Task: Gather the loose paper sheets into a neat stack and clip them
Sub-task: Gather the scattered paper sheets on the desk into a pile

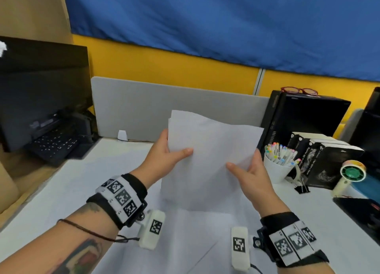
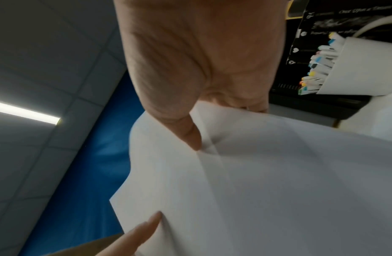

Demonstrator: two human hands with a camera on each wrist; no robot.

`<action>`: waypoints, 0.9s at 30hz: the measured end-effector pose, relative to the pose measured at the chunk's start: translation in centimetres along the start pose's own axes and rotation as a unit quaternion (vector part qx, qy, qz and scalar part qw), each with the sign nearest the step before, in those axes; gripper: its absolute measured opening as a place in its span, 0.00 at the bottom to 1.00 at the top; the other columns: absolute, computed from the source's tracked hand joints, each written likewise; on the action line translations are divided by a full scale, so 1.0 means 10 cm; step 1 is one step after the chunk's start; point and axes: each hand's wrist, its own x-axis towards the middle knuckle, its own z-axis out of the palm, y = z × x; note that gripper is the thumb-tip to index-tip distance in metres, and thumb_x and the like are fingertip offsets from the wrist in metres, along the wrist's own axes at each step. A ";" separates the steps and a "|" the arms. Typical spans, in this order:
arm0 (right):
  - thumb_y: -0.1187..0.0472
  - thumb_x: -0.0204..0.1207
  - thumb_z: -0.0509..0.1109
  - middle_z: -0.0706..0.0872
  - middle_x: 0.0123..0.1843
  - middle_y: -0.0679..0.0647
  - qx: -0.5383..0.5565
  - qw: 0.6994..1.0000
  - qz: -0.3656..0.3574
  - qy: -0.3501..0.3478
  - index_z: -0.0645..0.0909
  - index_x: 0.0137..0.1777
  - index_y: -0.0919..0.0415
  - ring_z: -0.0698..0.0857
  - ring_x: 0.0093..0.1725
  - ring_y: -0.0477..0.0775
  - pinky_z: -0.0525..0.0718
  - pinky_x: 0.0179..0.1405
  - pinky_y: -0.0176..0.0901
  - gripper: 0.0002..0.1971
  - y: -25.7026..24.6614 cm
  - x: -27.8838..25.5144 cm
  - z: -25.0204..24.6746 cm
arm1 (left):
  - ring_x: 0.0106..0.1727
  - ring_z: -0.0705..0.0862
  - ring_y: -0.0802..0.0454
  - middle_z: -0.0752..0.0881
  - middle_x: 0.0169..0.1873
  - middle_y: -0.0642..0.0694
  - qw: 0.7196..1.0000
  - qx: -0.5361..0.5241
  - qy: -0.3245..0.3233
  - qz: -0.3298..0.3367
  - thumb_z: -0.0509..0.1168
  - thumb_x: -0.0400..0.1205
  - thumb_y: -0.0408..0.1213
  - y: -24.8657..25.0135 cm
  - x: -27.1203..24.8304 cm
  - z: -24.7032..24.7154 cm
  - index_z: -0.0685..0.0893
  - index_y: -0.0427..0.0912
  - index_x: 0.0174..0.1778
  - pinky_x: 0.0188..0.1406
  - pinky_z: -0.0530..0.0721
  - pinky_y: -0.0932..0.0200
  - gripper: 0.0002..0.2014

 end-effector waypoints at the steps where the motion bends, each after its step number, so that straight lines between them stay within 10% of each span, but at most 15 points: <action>1: 0.71 0.78 0.74 0.86 0.61 0.41 -0.011 1.000 0.003 0.014 0.72 0.66 0.44 0.88 0.56 0.35 0.85 0.59 0.40 0.25 0.07 -0.02 -0.01 | 0.69 0.88 0.56 0.88 0.69 0.53 1.000 0.013 0.006 -0.002 0.79 0.78 0.33 -0.05 -0.01 0.00 0.75 0.47 0.78 0.67 0.86 0.53 0.33; 9: 0.69 0.83 0.69 0.93 0.55 0.50 -0.039 0.995 0.083 0.046 0.84 0.62 0.54 0.92 0.54 0.52 0.88 0.52 0.49 0.13 0.65 0.12 -0.20 | 0.58 0.91 0.53 0.92 0.59 0.48 0.997 -0.023 0.063 -0.045 0.69 0.87 0.29 -0.34 0.09 0.12 0.83 0.44 0.66 0.50 0.87 0.69 0.13; 12: 0.68 0.83 0.66 0.90 0.58 0.56 -0.061 0.981 0.116 0.146 0.81 0.65 0.60 0.88 0.56 0.59 0.85 0.60 0.55 0.12 0.86 0.25 -0.37 | 0.63 0.83 0.51 0.83 0.65 0.47 0.984 0.108 0.042 -0.139 0.76 0.82 0.39 -0.52 0.24 0.05 0.76 0.48 0.72 0.49 0.81 0.65 0.24; 17: 0.73 0.84 0.60 0.80 0.42 0.58 -0.132 0.947 0.261 0.130 0.75 0.46 0.61 0.77 0.40 0.58 0.74 0.41 0.44 0.08 1.10 0.40 -0.64 | 0.82 0.69 0.34 0.68 0.80 0.37 0.823 0.462 -0.007 -0.330 0.77 0.74 0.62 -0.85 0.31 -0.60 0.62 0.43 0.86 0.79 0.74 0.40 0.50; 20: 0.73 0.81 0.64 0.81 0.46 0.59 -0.221 0.935 0.273 0.048 0.77 0.49 0.63 0.79 0.48 0.62 0.75 0.51 0.46 0.05 1.15 0.33 -0.60 | 0.86 0.61 0.30 0.64 0.84 0.33 0.726 0.560 0.015 -0.400 0.73 0.67 0.75 -0.95 0.23 -0.97 0.60 0.40 0.86 0.85 0.63 0.37 0.60; 27: 0.70 0.82 0.67 0.88 0.57 0.62 -0.239 0.938 0.246 -0.042 0.81 0.62 0.65 0.85 0.56 0.64 0.79 0.53 0.46 0.10 1.10 0.21 -0.18 | 0.79 0.72 0.34 0.74 0.77 0.34 0.728 0.579 0.029 -0.367 0.75 0.60 0.79 -0.96 0.12 -1.17 0.69 0.39 0.80 0.78 0.73 0.44 0.62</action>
